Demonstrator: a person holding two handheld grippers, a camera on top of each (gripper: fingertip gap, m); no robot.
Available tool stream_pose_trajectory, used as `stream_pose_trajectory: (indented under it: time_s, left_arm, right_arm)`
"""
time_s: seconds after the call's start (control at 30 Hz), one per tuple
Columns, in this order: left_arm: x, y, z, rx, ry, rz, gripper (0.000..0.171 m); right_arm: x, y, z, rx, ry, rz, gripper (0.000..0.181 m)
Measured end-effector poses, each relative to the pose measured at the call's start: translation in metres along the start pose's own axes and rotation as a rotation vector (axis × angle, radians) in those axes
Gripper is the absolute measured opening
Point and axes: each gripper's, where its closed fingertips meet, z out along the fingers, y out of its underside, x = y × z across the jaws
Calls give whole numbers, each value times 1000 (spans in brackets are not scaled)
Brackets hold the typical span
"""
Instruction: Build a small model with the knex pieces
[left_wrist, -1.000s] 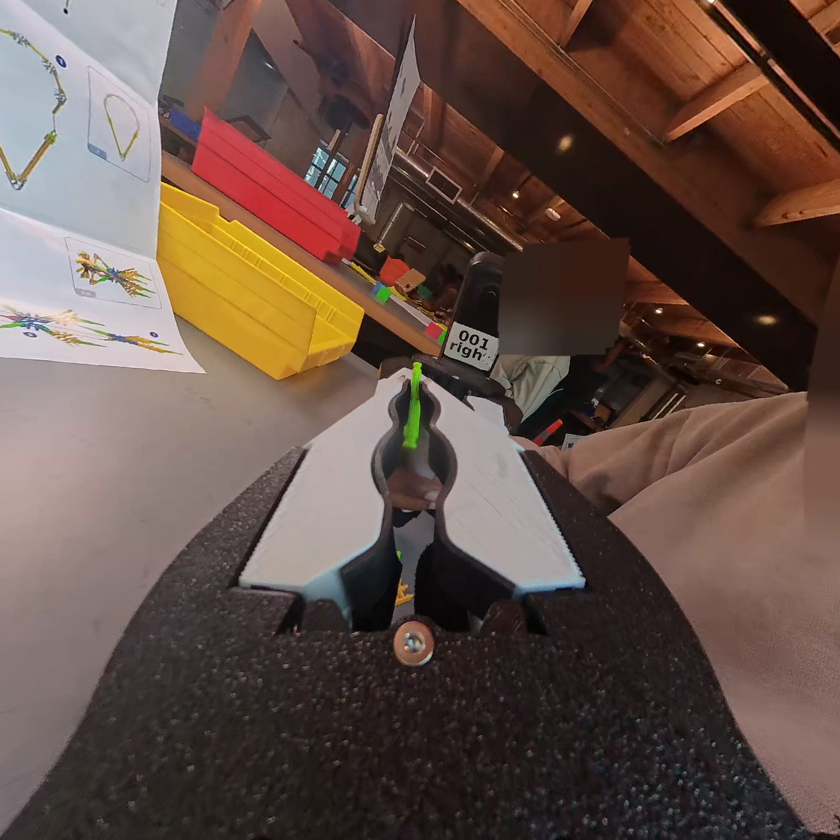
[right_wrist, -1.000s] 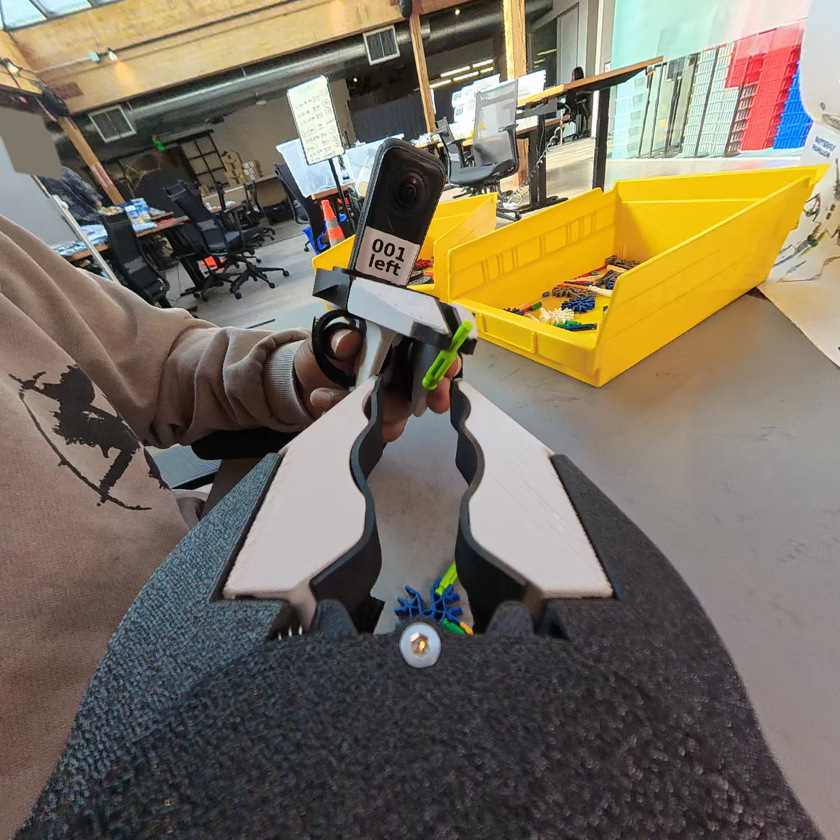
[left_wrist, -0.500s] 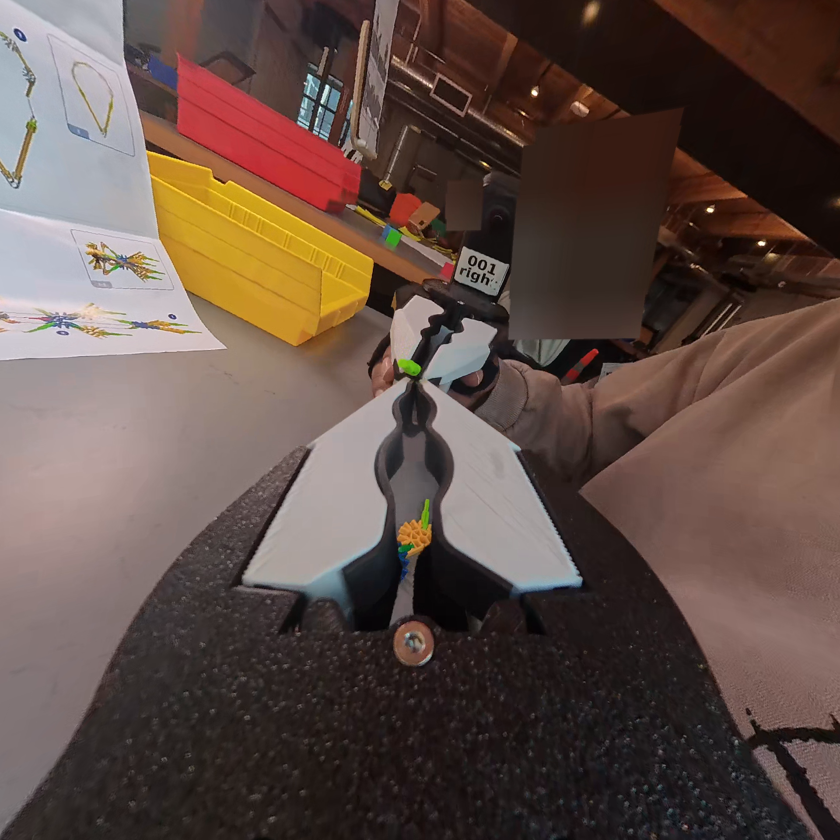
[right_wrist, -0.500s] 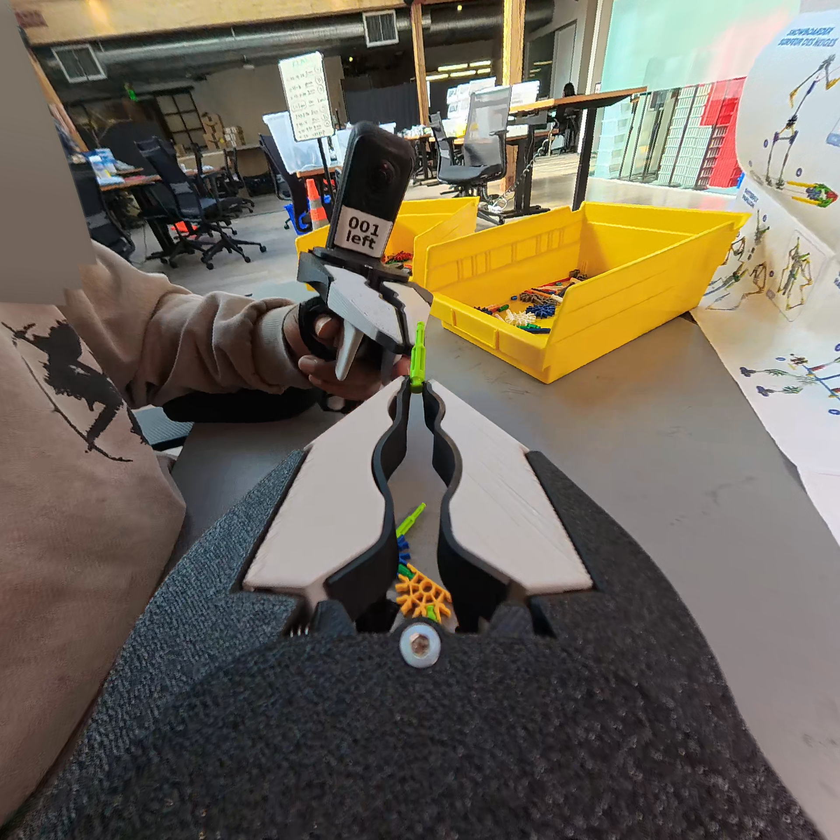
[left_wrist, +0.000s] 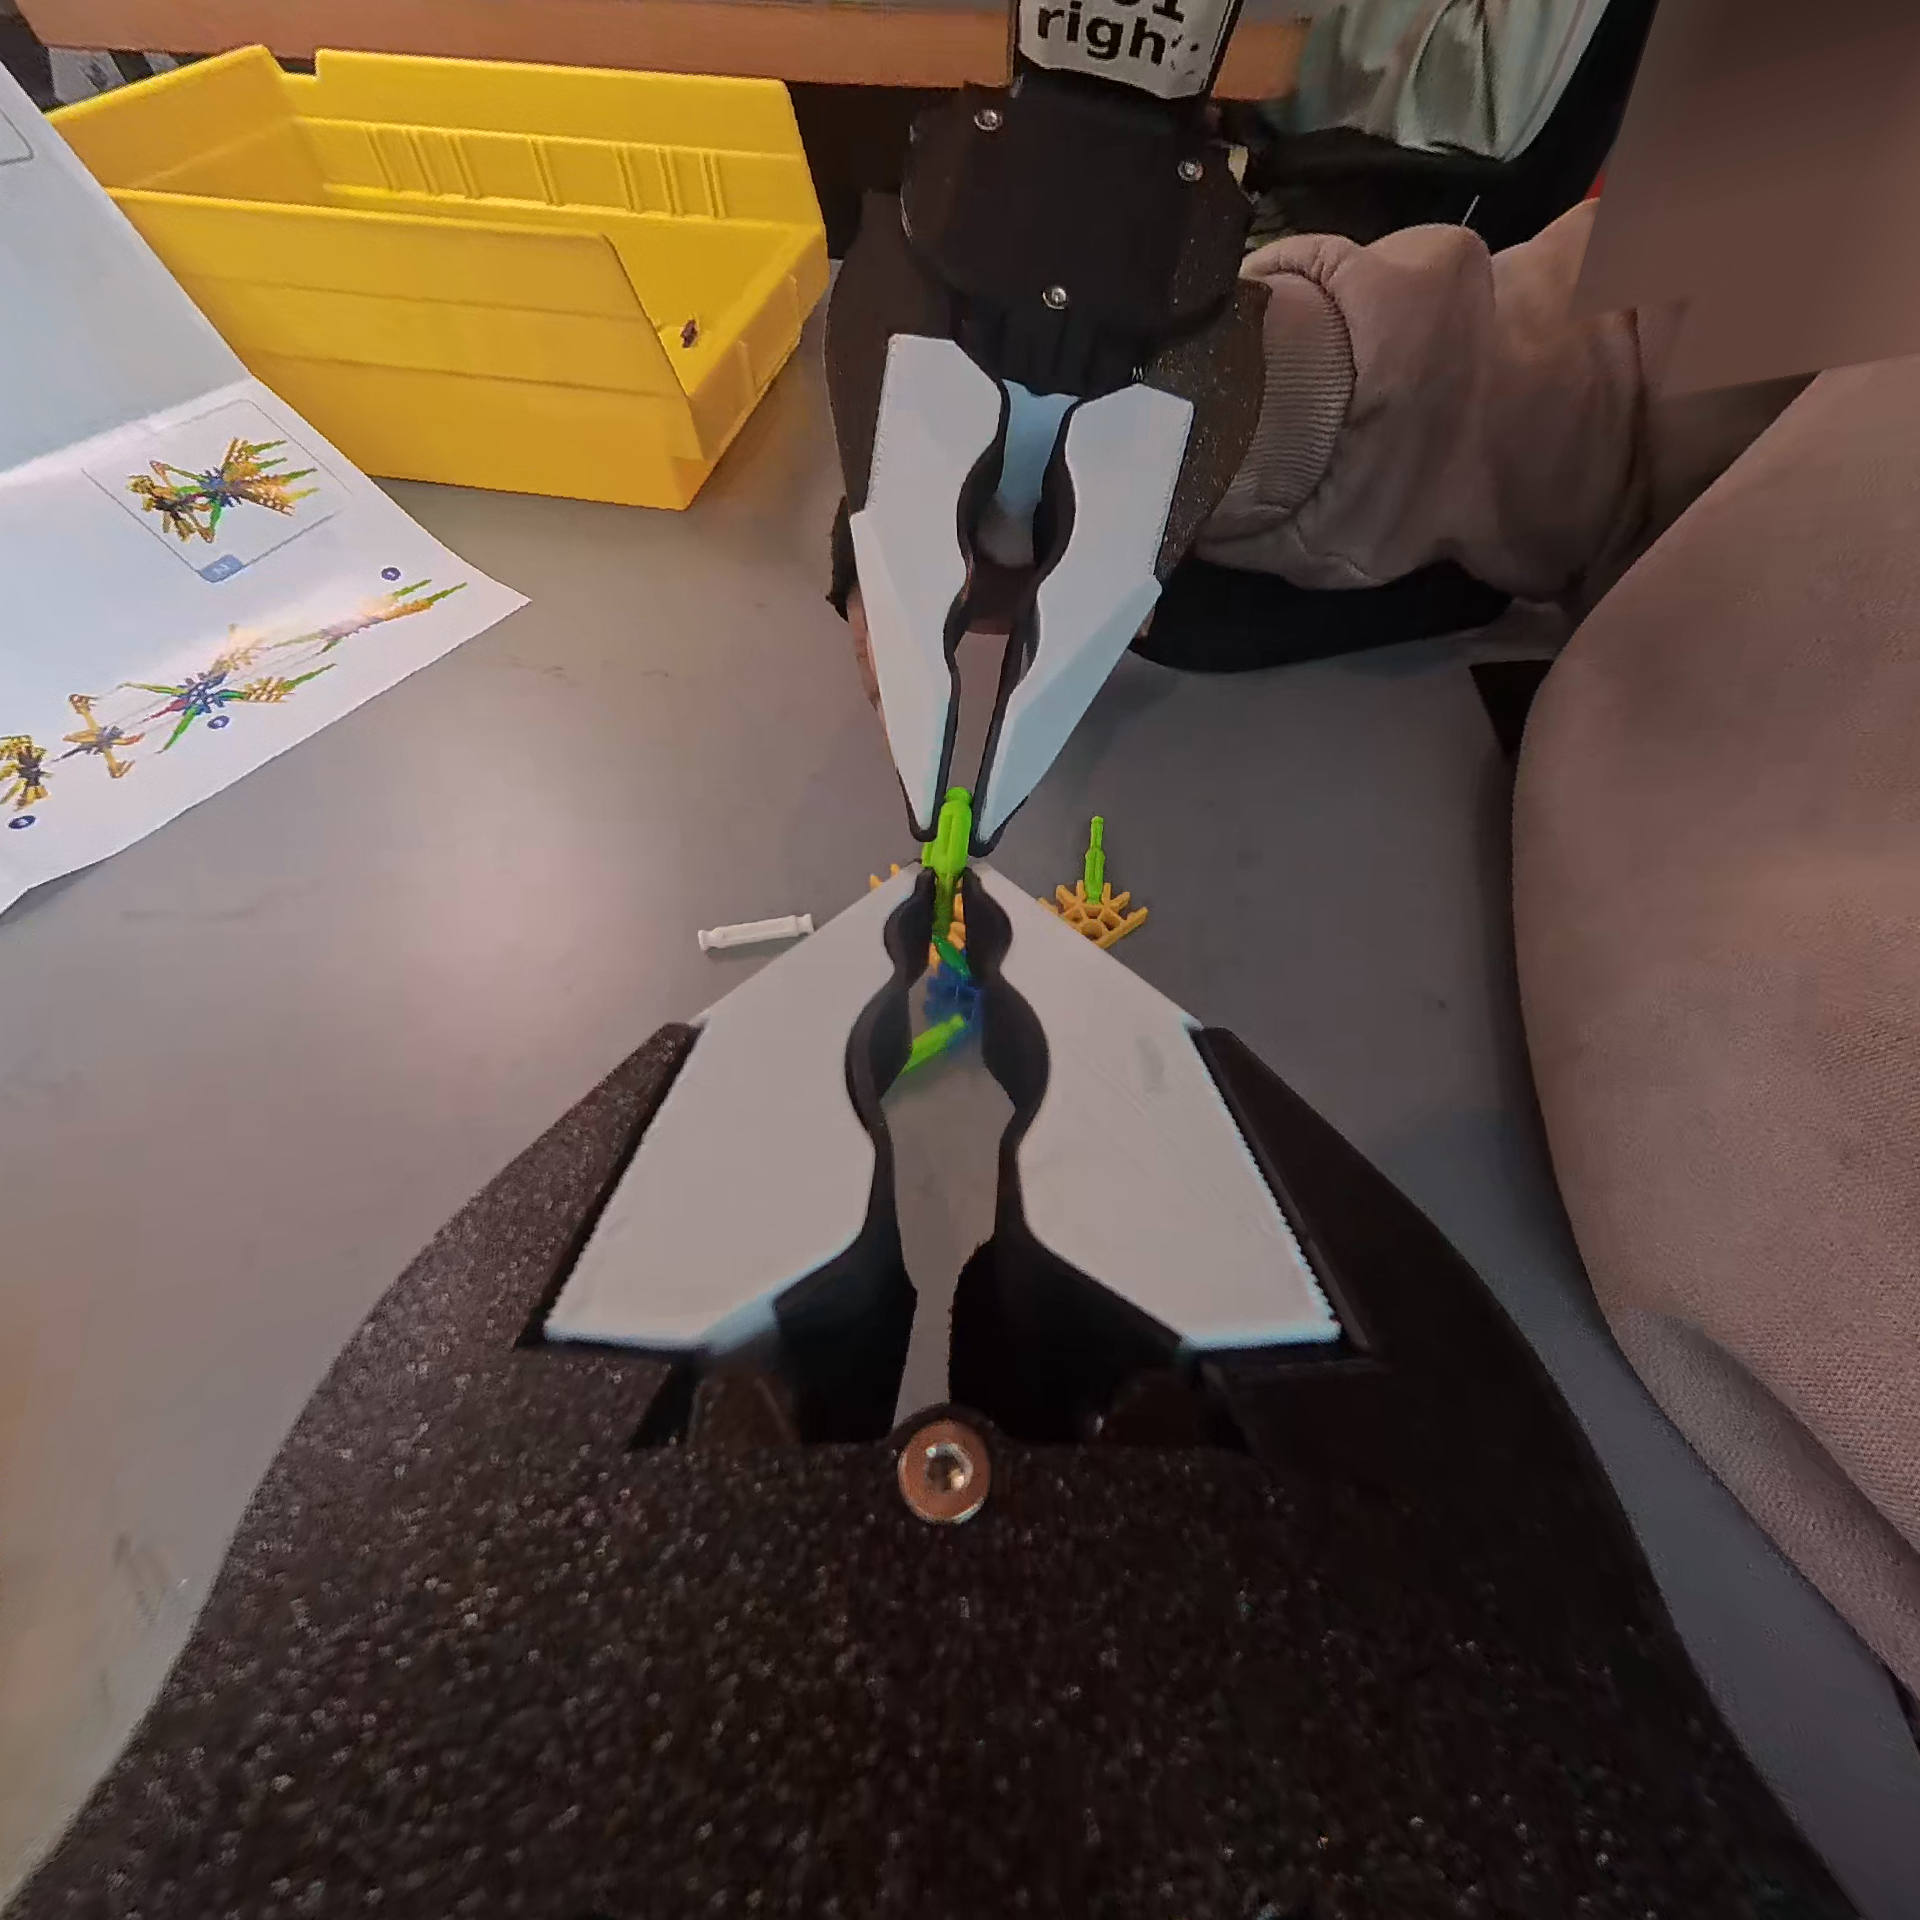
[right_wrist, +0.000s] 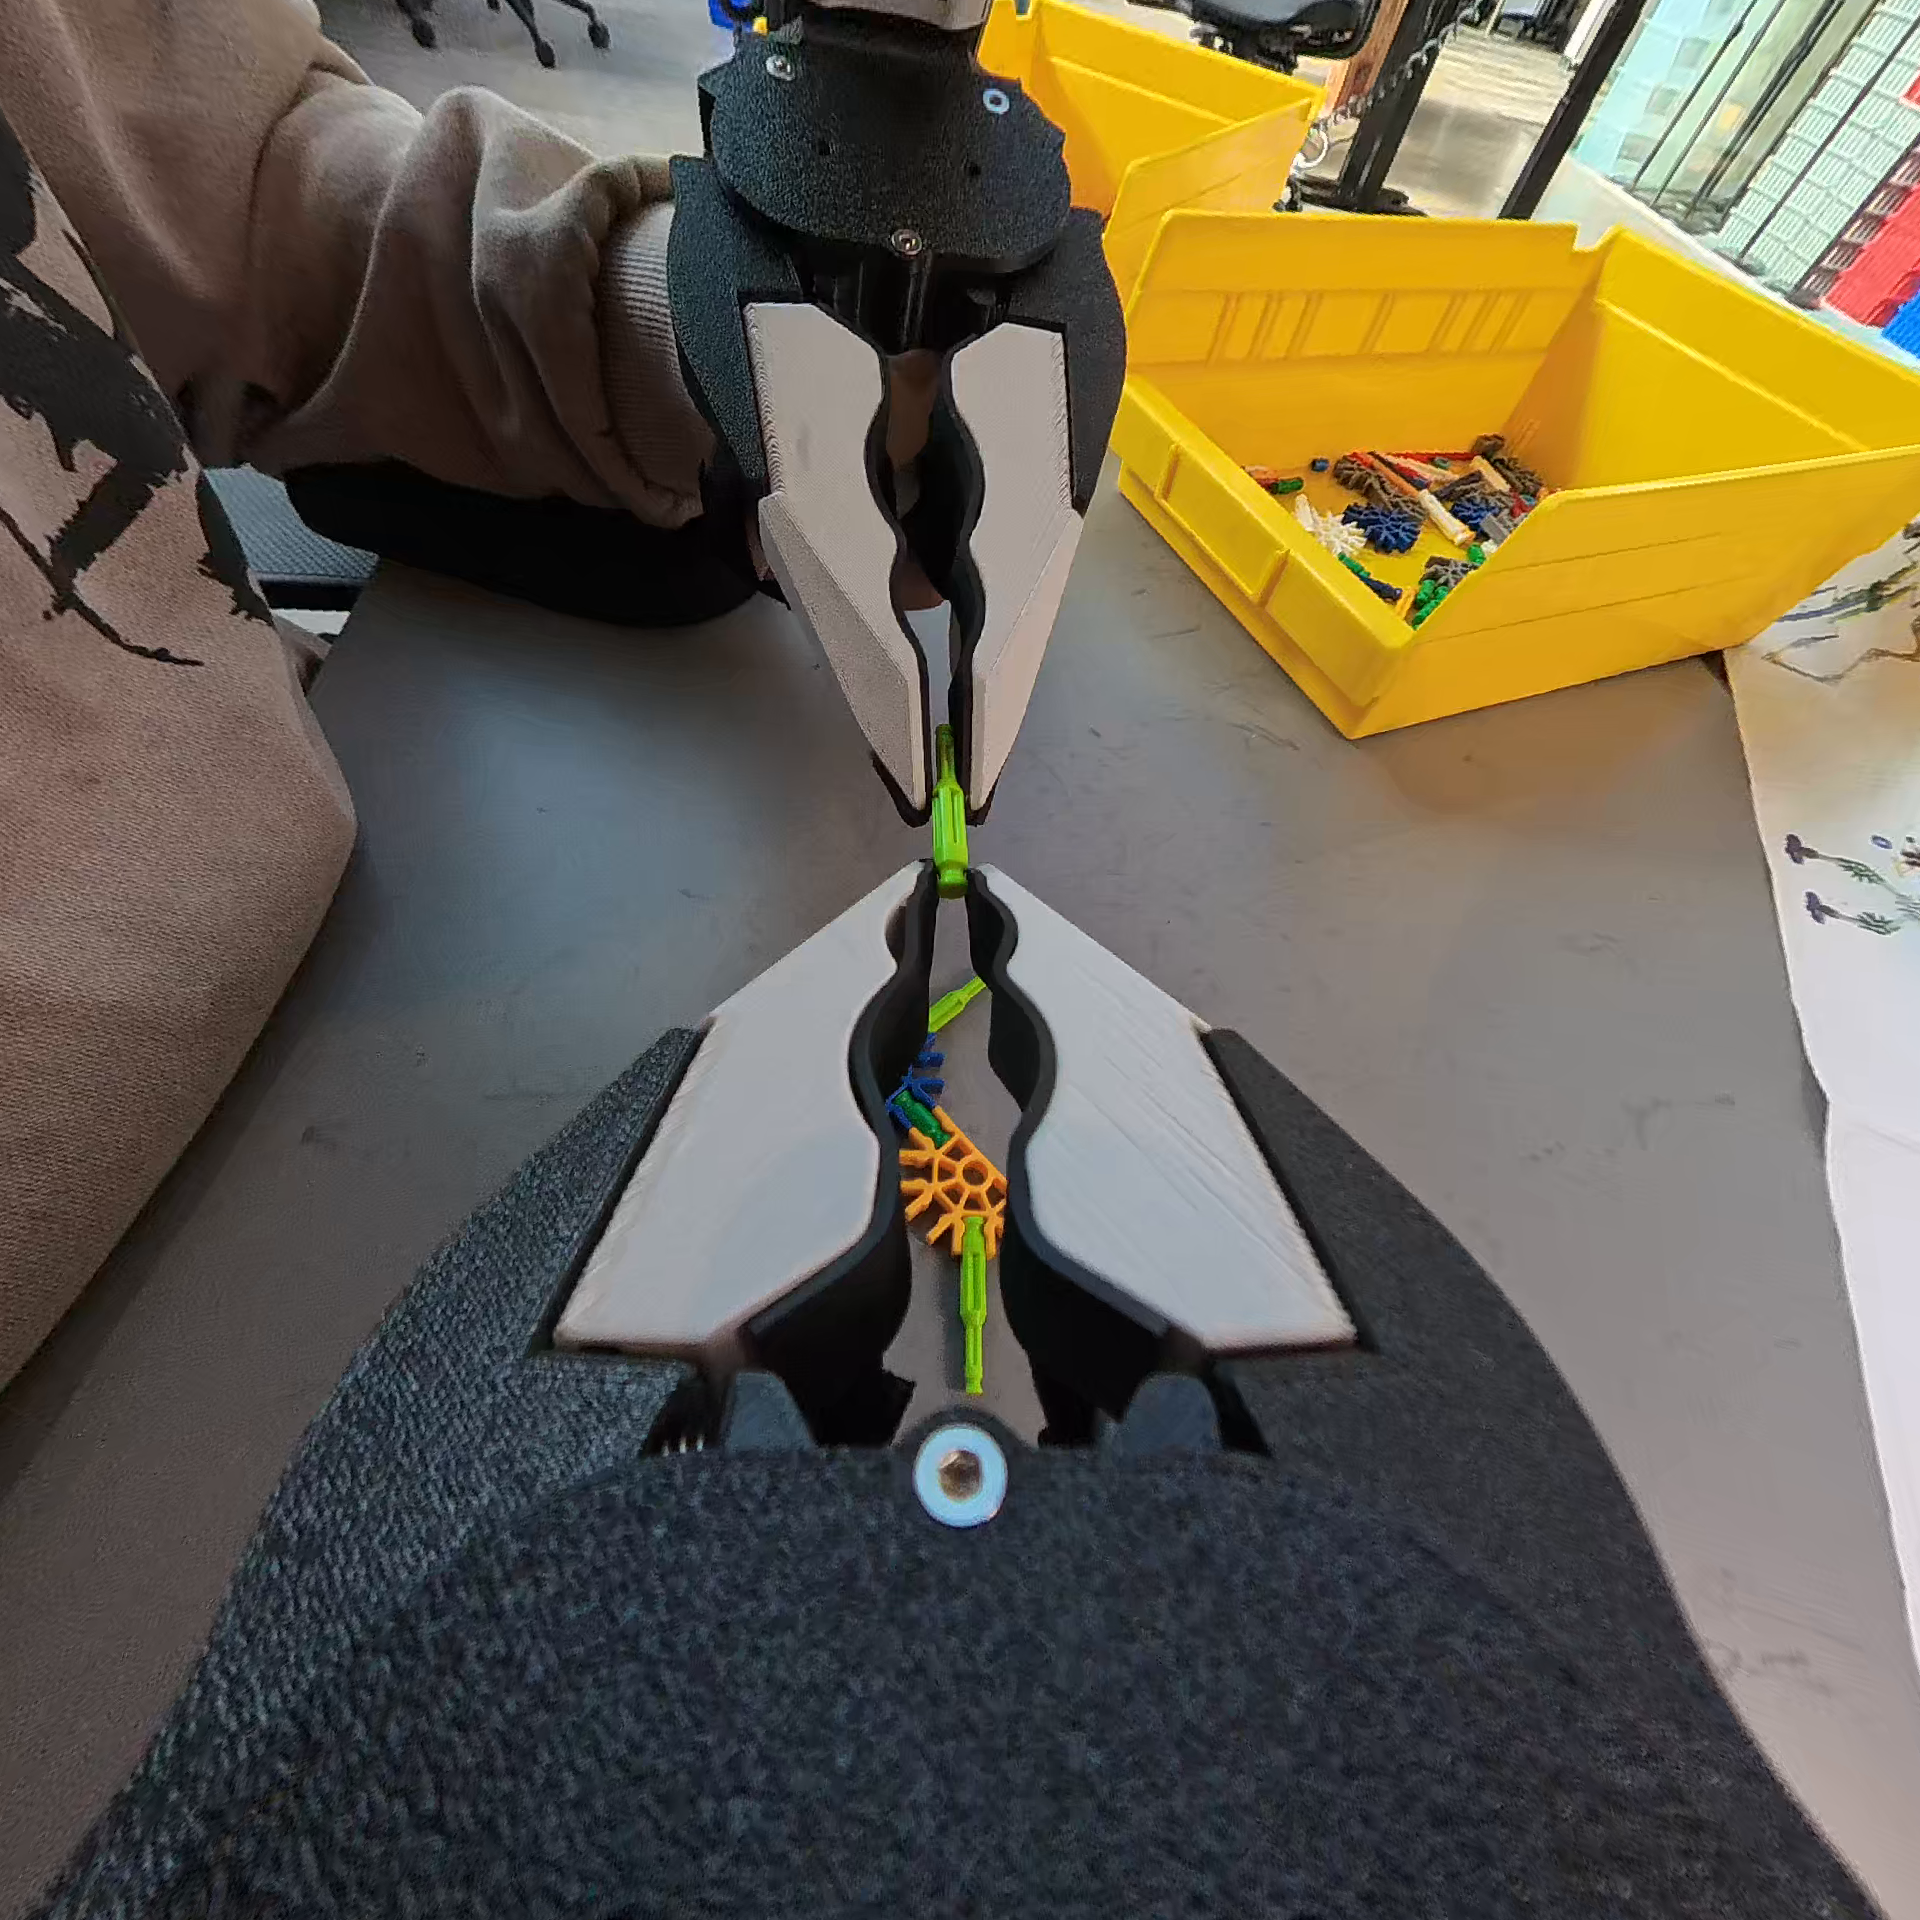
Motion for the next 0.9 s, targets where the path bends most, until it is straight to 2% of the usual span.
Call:
stream_pose_trajectory:
  time_s: [0.13,0.2,0.27,0.33,0.4,0.5,0.57,0.63,0.7,0.77,0.9]
  left_arm:
    - [6,21,0,-111,27,56,4]
    - [2,42,-1,-223,-8,68,5]
    - [3,51,0,-276,-21,50,5]
    - [5,54,4,-304,-36,45,5]
    - [9,57,8,-326,-35,45,5]
    - [15,63,13,-349,-8,45,5]
    - [18,66,14,-363,4,47,5]
    - [19,68,14,-370,8,48,5]
    - [18,70,14,-386,-2,60,5]
    - [16,73,15,-401,-20,71,5]
    - [13,73,16,-405,-43,77,5]
  right_arm:
    - [-11,14,7,-79,-56,6,4]
    - [-17,29,8,-157,-92,19,14]
    - [-24,43,8,-232,-131,28,21]
    - [-26,54,8,-306,-130,7,25]
    - [-29,61,6,-366,-137,10,36]
    - [-25,65,-5,-413,-123,24,56]
    - [-17,71,-16,-444,-102,54,60]
    - [-4,82,-24,-483,-47,80,49]
    - [2,93,-30,-524,-31,110,25]
    - [2,102,-34,-567,-28,111,9]
    - [-6,102,-36,-595,-49,101,3]
